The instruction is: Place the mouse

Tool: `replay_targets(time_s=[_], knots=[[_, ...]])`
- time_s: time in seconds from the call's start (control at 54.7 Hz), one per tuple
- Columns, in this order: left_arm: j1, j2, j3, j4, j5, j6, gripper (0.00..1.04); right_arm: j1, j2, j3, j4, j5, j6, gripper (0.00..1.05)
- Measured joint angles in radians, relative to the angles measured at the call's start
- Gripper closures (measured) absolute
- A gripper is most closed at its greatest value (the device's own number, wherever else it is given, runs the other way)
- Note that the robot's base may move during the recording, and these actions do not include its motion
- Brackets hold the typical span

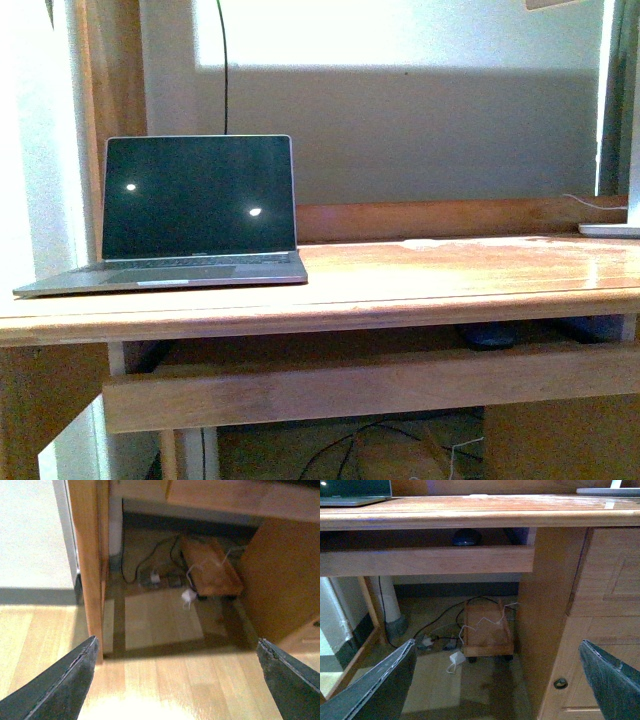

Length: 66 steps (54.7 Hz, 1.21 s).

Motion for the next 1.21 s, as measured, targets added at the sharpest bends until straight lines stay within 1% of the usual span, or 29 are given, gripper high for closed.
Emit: replay_targets(time_s=[0.091,0.146,0.164,0.183,0.219,0.292,0.329,0.384,0.402,0.475,0.493,0.548,0.713,0.804,0.932,1.042,1.206], knots=[[0.045,0.197,0.014,0.128,0.008,0.093,0.08,0.000,0.000,0.000,0.000,0.002,0.000,0.07],[0.077,0.355,0.028,0.266,-0.013,0.197,0.08,0.000,0.000,0.000,0.000,0.001,0.000,0.07],[0.087,0.436,0.037,0.346,-0.028,0.248,0.08,0.000,0.000,0.000,0.000,0.000,0.000,0.07],[0.088,0.465,0.040,0.373,-0.032,0.269,0.08,0.000,0.000,0.000,0.000,-0.001,0.000,0.07],[0.090,0.575,0.055,0.484,-0.038,0.367,0.08,0.000,0.000,0.000,0.000,0.001,0.000,0.07],[0.076,0.782,0.092,0.715,-0.050,0.550,0.08,0.000,0.000,0.000,0.000,0.001,0.000,0.07],[0.057,0.898,0.127,0.855,-0.032,0.693,0.08,0.000,0.000,0.000,0.000,0.000,0.000,0.07],[0.038,0.997,0.169,0.978,0.001,0.805,0.08,0.000,0.000,0.000,0.000,0.000,0.000,0.07],[0.035,1.014,0.179,0.999,0.006,0.827,0.08,0.000,0.000,0.000,0.000,0.000,0.000,0.07],[0.012,1.129,0.253,1.111,0.058,1.014,0.08,0.000,0.000,0.000,0.000,0.001,0.000,0.07],[0.005,1.163,0.283,1.125,0.073,1.070,0.08,0.000,0.000,0.000,0.000,0.001,0.000,0.07],[-0.004,1.213,0.331,1.135,0.093,1.146,0.08,0.000,0.000,0.000,0.000,0.000,0.000,0.07],[-0.015,1.321,0.467,1.099,0.143,1.269,0.08,0.000,0.000,0.000,0.000,0.000,0.000,0.07],[-0.022,1.360,0.524,1.070,0.188,1.298,0.08,0.000,0.000,0.000,0.000,0.000,0.000,0.07],[-0.051,1.411,0.588,1.025,0.223,1.307,0.08,0.000,0.000,0.000,0.000,0.000,0.000,0.07],[-0.082,1.447,0.617,1.014,0.220,1.307,0.08,0.000,0.000,0.000,0.000,0.000,0.000,0.07],[-0.136,1.529,0.669,0.989,0.190,1.308,0.08,0.000,0.000,0.000,0.000,0.000,0.000,0.07]])
